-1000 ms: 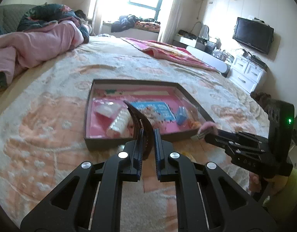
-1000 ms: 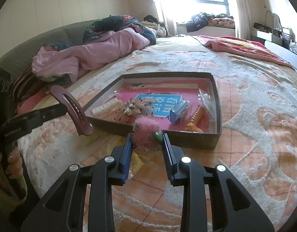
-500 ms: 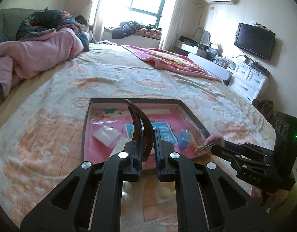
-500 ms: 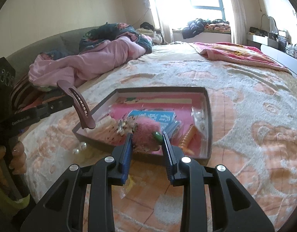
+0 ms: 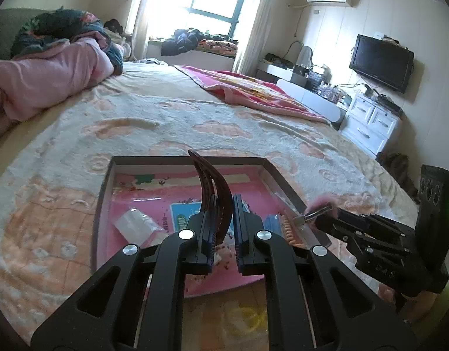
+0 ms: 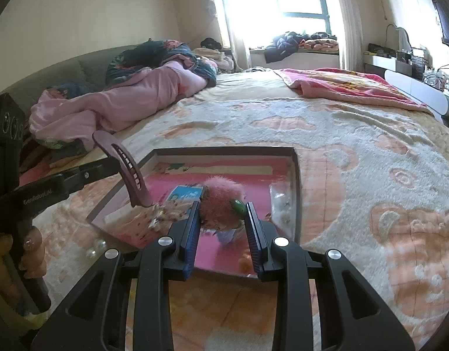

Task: Organize jewelry
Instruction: 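Carry the hair clip into the box and release while the right tool drops the pompom there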

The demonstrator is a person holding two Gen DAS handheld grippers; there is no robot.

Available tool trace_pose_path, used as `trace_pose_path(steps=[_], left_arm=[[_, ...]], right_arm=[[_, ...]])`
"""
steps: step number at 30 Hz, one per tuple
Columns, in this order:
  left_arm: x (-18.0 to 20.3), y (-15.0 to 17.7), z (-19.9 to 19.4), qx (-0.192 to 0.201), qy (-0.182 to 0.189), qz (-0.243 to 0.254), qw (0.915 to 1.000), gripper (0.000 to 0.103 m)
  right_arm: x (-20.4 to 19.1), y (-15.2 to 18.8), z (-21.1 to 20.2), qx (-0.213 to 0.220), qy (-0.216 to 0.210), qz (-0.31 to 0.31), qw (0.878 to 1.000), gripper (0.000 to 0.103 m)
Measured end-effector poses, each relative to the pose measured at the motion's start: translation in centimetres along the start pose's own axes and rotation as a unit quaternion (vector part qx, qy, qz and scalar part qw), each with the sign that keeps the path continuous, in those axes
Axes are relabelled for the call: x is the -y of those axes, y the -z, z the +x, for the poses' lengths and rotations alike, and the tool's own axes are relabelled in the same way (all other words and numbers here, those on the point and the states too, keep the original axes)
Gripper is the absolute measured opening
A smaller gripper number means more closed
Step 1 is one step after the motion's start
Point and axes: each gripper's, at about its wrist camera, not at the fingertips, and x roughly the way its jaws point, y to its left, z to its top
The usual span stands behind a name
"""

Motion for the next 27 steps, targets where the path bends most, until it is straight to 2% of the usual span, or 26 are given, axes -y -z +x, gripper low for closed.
trace_pose_path(steps=[16, 27], left_arm=[[-2.9, 0.3, 3.2, -0.024, -0.005, -0.032, 0.9992, 0.005], [-4.3, 0.7, 4.1, -0.04, -0.017, -0.049, 0.9979, 0.005]], right_arm=[[1.6, -1.3, 5.3, -0.029, 0.027, -0.002, 0.999, 0.029], [2.2, -0.6, 8.0, -0.058, 0.045, 0.012, 0.997, 0.029]])
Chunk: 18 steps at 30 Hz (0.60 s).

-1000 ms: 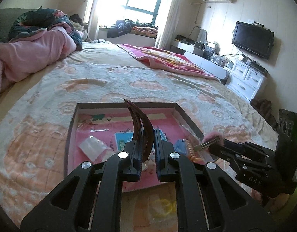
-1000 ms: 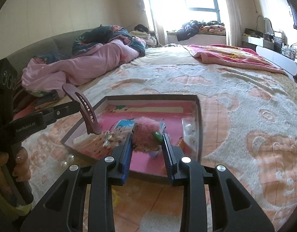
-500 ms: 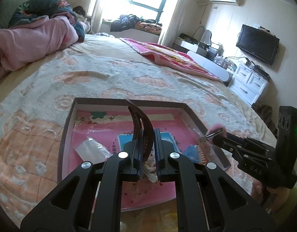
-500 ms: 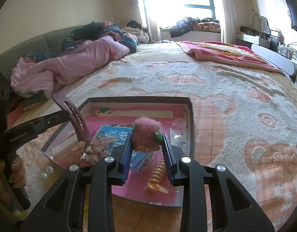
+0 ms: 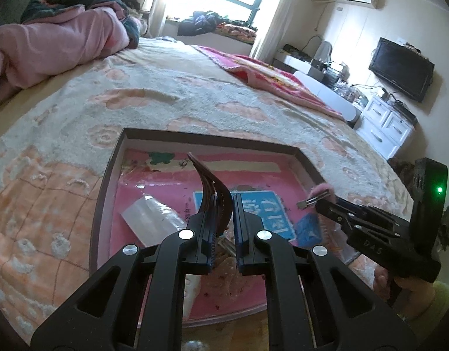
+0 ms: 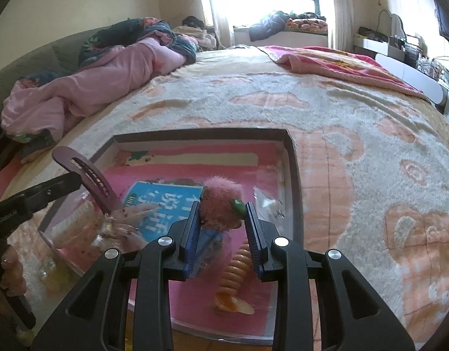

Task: Organize jewelry
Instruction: 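Carry the hair clip into the box and release while the right tool drops the pompom there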

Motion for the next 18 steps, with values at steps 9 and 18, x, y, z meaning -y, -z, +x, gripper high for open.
trace_pose_path(steps=[9, 18], left_arm=[[-0.5, 0.5, -0.1, -0.001, -0.008, -0.005, 1.0, 0.006], [-0.8, 0.7, -0.1, -0.008, -0.017, -0.01, 0.9998, 0.006]], right_arm=[[0.4, 0.6, -0.5, 0.0, 0.004, 0.005, 1.0, 0.032], [0.4, 1.1, -1.9, 0.012, 0.007, 0.004, 1.0, 0.05]])
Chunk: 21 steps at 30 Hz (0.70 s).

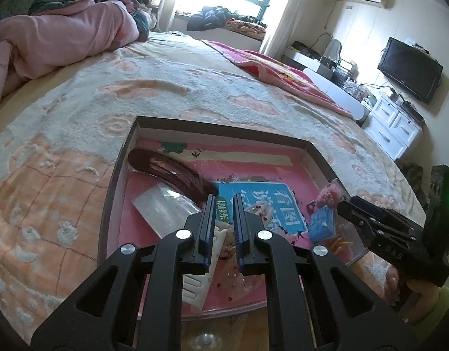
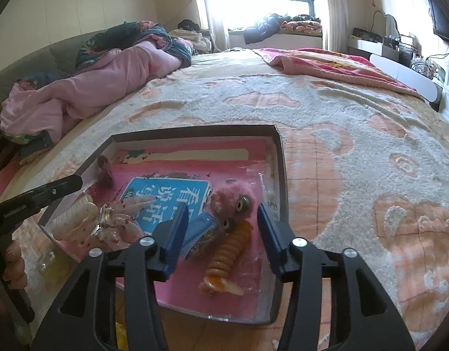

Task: Organize jewelry
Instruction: 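Carry the hair clip into the box and release while the right tool drops the pompom there, then withdraw both open tools from the box toward the pearl earrings and bangles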

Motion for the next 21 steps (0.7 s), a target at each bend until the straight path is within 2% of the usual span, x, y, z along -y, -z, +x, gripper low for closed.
trace_pose_path(steps=[4, 7, 10, 15, 19, 21], left_arm=[[-0.2, 0.2, -0.4, 0.002, -0.006, -0.001, 1.0, 0.007], [-0.4, 0.5, -1.2, 0.005, -0.012, 0.0, 0.9999, 0.021], [-0.3, 0.9, -2.4, 0.014, -0.021, 0.007, 0.9996, 0.028], [-0.1, 1.3, -4.3, 0.027, -0.032, 0.012, 0.999, 0.051], [0.0, 1.9, -5.9, 0.039, -0.043, 0.018, 0.9982, 0.062], [0.1, 2.3, -6.5, 0.042, -0.042, 0.019, 0.998, 0.075]], right_arm=[[-0.3, 0.3, -1.1, 0.01, 0.001, -0.007, 1.0, 0.057], [-0.4, 0.5, -2.0, 0.019, 0.001, -0.007, 1.0, 0.064], [-0.6, 0.6, -2.9, 0.026, -0.004, -0.007, 1.0, 0.066], [-1.3, 1.3, -4.3, 0.036, -0.014, -0.012, 0.999, 0.07], [-1.9, 1.7, -5.4, 0.041, -0.022, -0.018, 0.999, 0.071], [-2.3, 2.0, -5.9, 0.043, -0.027, -0.021, 0.998, 0.075]])
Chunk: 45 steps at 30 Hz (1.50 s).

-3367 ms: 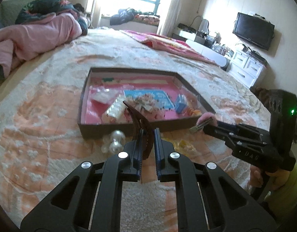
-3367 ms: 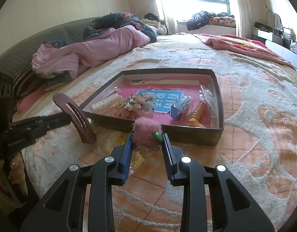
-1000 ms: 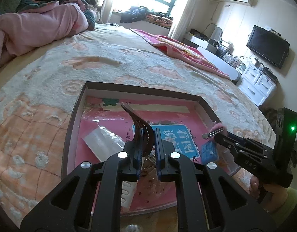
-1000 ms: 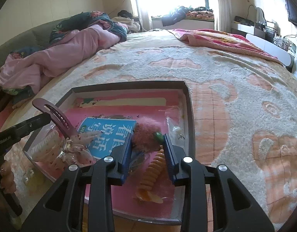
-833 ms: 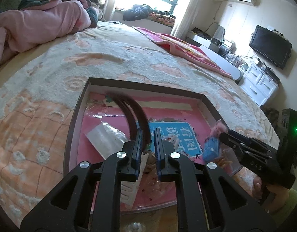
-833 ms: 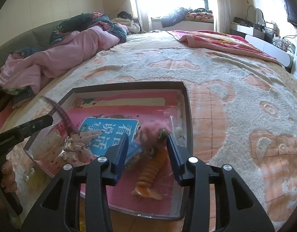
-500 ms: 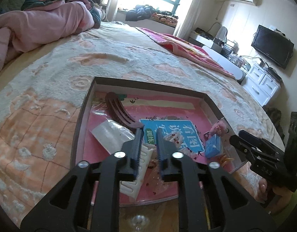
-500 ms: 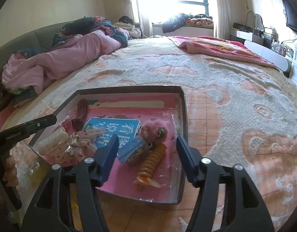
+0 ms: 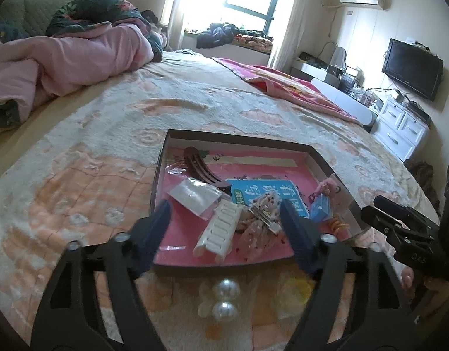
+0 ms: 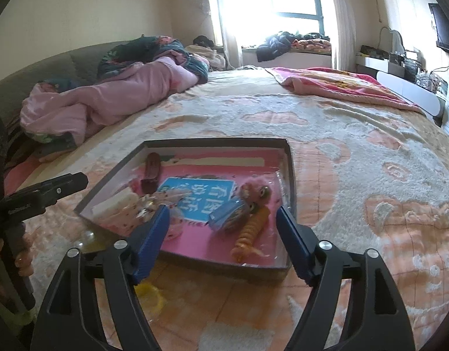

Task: Organize jewelry
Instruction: 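Withdraw both open tools from the box toward the pearl earrings and bangles, then grasp the pearl earrings with the left tool while the right tool grasps the yellow bangle bag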

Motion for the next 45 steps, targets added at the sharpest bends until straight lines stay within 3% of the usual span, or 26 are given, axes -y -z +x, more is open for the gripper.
trace_pose_path(steps=[7, 17, 24, 32, 36, 39, 41, 43, 45], left_arm=[[0.1, 1.0, -1.1, -0.002, -0.011, 0.006, 0.9999, 0.089], [-1.5, 2.7, -2.2, -0.025, -0.035, -0.004, 0.9991, 0.09], [-2.0, 3.8, -2.3, -0.051, -0.032, -0.005, 0.9982, 0.09], [-1.8, 5.1, -0.7, -0.089, -0.026, -0.001, 0.9957, 0.09], [-1.4, 5.8, 0.3, -0.107, -0.014, 0.005, 0.9942, 0.078], [-1.3, 6.0, 0.8, -0.115, -0.005, 0.004, 0.9934, 0.067], [-1.2, 6.2, 1.1, -0.12, 0.002, 0.001, 0.9928, 0.061], [-1.0, 6.4, 1.5, -0.125, 0.006, 0.003, 0.9921, 0.053], [-0.9, 6.5, 1.7, -0.129, 0.007, 0.005, 0.9916, 0.035]], right_arm=[[-1.5, 0.9, -1.6, 0.007, -0.012, -0.026, 1.0, 0.079], [-3.7, 3.0, -1.7, -0.022, -0.042, -0.066, 0.997, 0.08], [-6.2, 4.6, -0.5, -0.059, -0.073, -0.112, 0.989, 0.08], [-7.6, 5.8, 2.1, -0.102, -0.073, -0.142, 0.982, 0.08], [-8.0, 6.0, 3.4, -0.126, -0.077, -0.148, 0.978, 0.08], [-8.5, 6.3, 3.9, -0.14, -0.088, -0.159, 0.973, 0.066], [-8.7, 6.4, 3.7, -0.141, -0.105, -0.16, 0.971, 0.05], [-9.0, 6.6, 3.4, -0.142, -0.108, -0.166, 0.97, 0.047], [-9.2, 6.7, 3.1, -0.143, -0.113, -0.168, 0.969, 0.045]])
